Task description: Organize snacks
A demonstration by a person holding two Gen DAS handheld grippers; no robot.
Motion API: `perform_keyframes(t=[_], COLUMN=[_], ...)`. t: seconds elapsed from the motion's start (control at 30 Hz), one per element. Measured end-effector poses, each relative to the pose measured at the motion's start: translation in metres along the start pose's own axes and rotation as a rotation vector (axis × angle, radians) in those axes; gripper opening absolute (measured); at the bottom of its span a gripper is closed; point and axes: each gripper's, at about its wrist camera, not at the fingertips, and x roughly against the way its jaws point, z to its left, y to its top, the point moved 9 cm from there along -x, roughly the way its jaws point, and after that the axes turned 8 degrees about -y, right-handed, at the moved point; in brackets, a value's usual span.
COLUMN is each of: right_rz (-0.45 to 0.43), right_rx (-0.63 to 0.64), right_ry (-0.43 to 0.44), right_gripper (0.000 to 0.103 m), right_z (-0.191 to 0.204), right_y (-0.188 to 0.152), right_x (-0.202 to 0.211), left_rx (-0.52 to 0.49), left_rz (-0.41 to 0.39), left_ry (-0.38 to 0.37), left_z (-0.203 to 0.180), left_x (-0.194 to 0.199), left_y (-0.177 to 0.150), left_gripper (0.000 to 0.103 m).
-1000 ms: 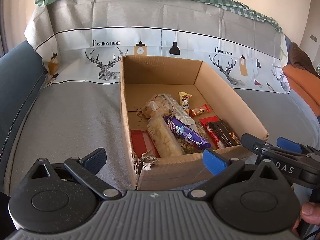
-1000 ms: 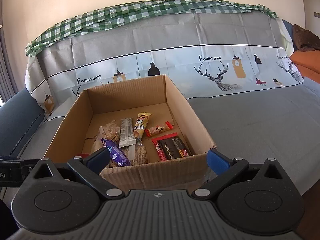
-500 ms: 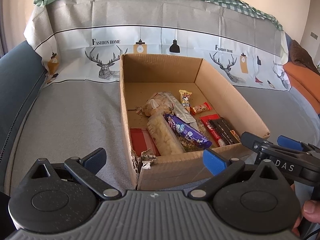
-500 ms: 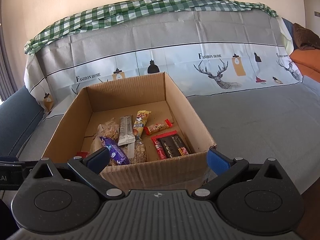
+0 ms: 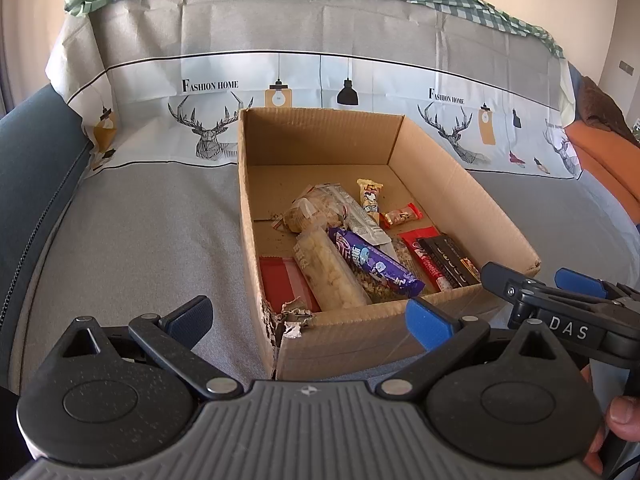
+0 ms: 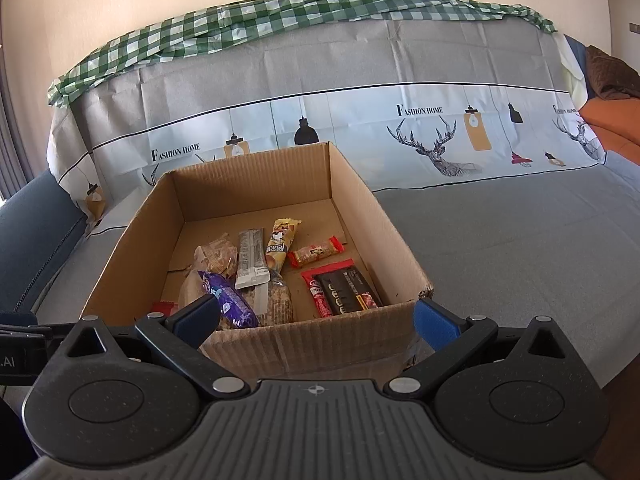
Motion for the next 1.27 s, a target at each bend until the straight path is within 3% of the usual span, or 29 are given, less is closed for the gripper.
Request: perform_keyframes(t=[0.63,1.0,1.27], right_rz=[0.009,0.049,0.092], right_rx=[0.008,0.035,-0.040], right_ry=[-0.007,-0.061,-0.055], right_gripper=[0.102,0.102,0.102], right_z=[0.000,-0.002,-0.016], right_y=[0.000,0.008,0.021], right_x=[-0.001,0.003,-0.007], left_rx=[-0.018,-0.019,-0.040], left_rz=[-0.010,-0.002,-0.018], left_ry=[-0.002,-0.009,-0.059], left_z=[-0.003,-0.003,-0.007], left_x=[-0.001,-0.007,-0.009], left_y=[0.001,0.005,0.011], left_gripper=[0.103,0.103,0.103])
